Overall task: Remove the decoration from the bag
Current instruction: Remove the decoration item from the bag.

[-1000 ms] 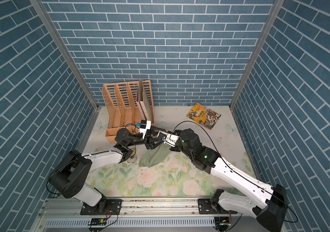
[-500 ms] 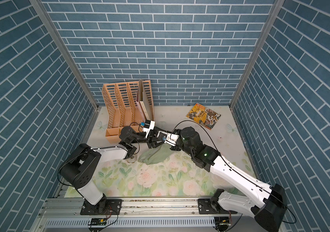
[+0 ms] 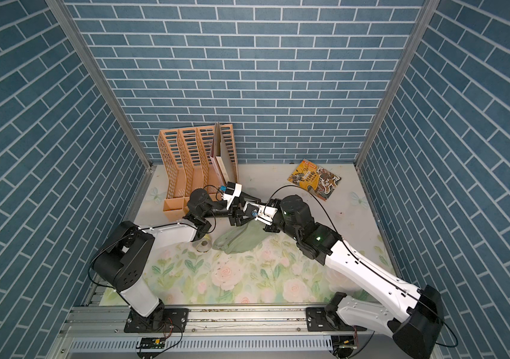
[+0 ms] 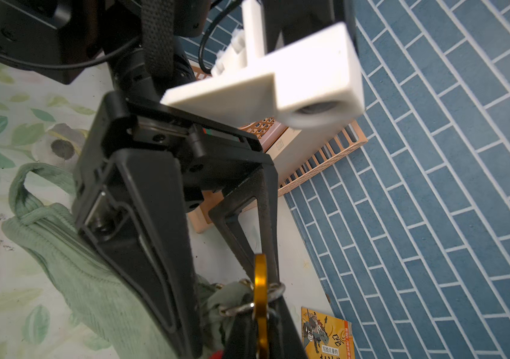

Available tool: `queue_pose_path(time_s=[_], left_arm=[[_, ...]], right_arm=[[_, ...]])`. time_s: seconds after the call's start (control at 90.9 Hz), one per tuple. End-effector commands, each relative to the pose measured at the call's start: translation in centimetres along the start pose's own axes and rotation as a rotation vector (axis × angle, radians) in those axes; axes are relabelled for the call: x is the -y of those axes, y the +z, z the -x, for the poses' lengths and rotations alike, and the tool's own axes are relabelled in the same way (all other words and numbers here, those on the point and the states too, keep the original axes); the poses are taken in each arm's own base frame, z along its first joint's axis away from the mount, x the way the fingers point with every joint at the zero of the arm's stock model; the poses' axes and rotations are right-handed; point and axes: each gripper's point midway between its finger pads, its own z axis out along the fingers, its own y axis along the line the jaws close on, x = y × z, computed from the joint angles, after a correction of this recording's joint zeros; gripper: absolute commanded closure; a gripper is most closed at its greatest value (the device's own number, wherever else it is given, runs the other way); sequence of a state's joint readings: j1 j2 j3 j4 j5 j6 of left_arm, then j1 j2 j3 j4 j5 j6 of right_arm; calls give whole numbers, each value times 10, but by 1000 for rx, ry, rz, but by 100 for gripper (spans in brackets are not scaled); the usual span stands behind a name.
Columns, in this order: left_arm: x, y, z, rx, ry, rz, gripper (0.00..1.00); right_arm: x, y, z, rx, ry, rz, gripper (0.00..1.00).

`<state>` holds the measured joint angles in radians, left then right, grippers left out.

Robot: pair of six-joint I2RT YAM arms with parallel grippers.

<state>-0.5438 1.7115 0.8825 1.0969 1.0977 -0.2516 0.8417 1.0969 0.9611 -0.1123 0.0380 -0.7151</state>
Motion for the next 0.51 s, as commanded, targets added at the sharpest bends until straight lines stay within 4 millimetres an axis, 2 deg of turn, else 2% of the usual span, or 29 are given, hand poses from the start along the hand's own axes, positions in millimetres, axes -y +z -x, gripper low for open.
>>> queue_pose_path(time_s=[0.0,0.242,0.363,0.495], left_arm=[[9,5,6,-10,30,-51,35],[11,7,-1,-18,18,-59,41],[7,6,5,-5,31,-29,44],[0,4,10,-4,45,28,56]], right_arm=[[15,-6,20,67,-12,-24,97],[17,-2,19,72,-8,-22,97],[16,-2,15,47,-7,-17,97],[17,-7,6,8,2,-28,97]])
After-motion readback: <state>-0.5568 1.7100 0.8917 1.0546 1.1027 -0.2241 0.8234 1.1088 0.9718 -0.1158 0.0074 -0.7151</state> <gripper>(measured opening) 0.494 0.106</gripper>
